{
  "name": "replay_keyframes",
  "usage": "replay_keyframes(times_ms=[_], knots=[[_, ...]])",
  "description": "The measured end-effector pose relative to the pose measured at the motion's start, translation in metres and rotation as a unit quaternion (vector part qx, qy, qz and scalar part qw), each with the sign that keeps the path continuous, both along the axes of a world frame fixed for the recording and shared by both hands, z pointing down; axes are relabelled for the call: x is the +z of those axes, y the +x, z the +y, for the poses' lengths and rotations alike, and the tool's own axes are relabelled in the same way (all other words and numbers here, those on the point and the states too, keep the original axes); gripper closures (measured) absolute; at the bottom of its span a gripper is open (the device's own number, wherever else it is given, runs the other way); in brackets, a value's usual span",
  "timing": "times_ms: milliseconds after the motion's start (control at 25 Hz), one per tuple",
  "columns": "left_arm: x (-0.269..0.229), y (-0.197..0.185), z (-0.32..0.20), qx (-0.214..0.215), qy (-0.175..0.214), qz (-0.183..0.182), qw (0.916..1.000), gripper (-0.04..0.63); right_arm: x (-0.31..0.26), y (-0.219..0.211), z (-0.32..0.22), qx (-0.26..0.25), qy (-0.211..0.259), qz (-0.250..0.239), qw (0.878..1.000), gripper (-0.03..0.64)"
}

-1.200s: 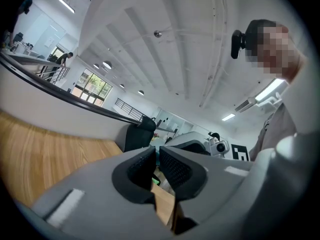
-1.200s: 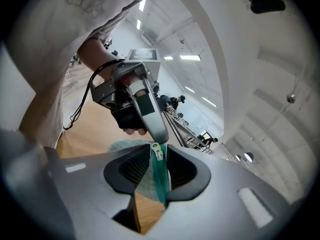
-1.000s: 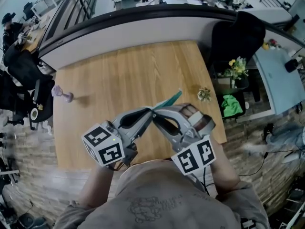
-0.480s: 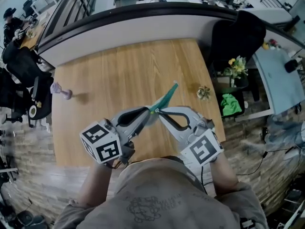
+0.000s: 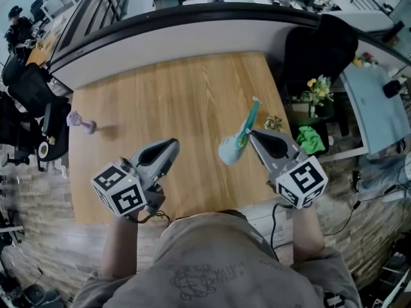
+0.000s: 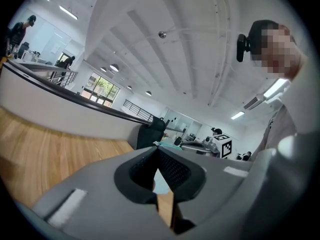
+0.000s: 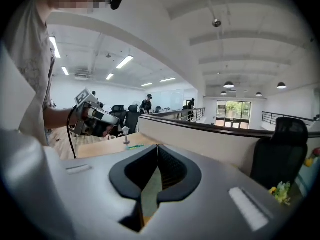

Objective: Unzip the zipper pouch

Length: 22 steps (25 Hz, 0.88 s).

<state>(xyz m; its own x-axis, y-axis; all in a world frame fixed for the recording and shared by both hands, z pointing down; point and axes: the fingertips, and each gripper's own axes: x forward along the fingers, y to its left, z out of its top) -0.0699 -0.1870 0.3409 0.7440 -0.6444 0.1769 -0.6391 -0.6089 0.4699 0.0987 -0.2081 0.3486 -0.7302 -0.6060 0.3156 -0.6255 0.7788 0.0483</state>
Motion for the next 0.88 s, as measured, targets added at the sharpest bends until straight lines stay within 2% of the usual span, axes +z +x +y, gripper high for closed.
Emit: replay_keyframes(times_ms=[80, 200, 280, 400, 440, 560, 640, 720, 880], knots=[[0.002, 0.010, 0.001, 0.013, -0.001, 0.009, 0.9999, 0.595, -0.004, 0.007, -0.002, 0.008, 0.005, 0.003, 1.000, 0.604], [0.005, 0.047, 0.008, 0.051, 0.003, 0.018, 0.9985, 0.592, -0.012, 0.004, 0.001, 0.012, 0.012, 0.007, 1.000, 0.604], [0.006, 0.076, 0.014, 0.081, 0.011, 0.014, 0.9965, 0.511, -0.013, -0.001, 0.004, 0.013, 0.015, 0.015, 1.000, 0.604], [0.009, 0.107, 0.019, 0.109, 0.030, -0.013, 0.9935, 0.427, -0.010, -0.013, 0.010, 0.004, 0.012, 0.021, 1.000, 0.604], [0.010, 0.112, 0.018, 0.113, 0.034, -0.026, 0.9927, 0.417, -0.009, -0.018, 0.012, -0.002, 0.009, 0.018, 1.000, 0.604], [0.014, 0.117, 0.014, 0.113, 0.042, -0.050, 0.9915, 0.429, -0.006, -0.027, 0.017, -0.011, -0.003, 0.008, 1.000, 0.604], [0.015, 0.114, 0.011, 0.104, 0.044, -0.053, 0.9922, 0.509, -0.007, -0.029, 0.018, -0.015, -0.007, 0.002, 1.000, 0.604], [0.015, 0.110, 0.009, 0.099, 0.042, -0.051, 0.9928, 0.544, -0.007, -0.029, 0.017, -0.025, -0.004, -0.001, 1.000, 0.604], [0.014, 0.104, 0.007, 0.105, 0.053, -0.064, 0.9910, 0.563, -0.004, -0.023, 0.011, -0.022, -0.016, -0.007, 1.000, 0.604]])
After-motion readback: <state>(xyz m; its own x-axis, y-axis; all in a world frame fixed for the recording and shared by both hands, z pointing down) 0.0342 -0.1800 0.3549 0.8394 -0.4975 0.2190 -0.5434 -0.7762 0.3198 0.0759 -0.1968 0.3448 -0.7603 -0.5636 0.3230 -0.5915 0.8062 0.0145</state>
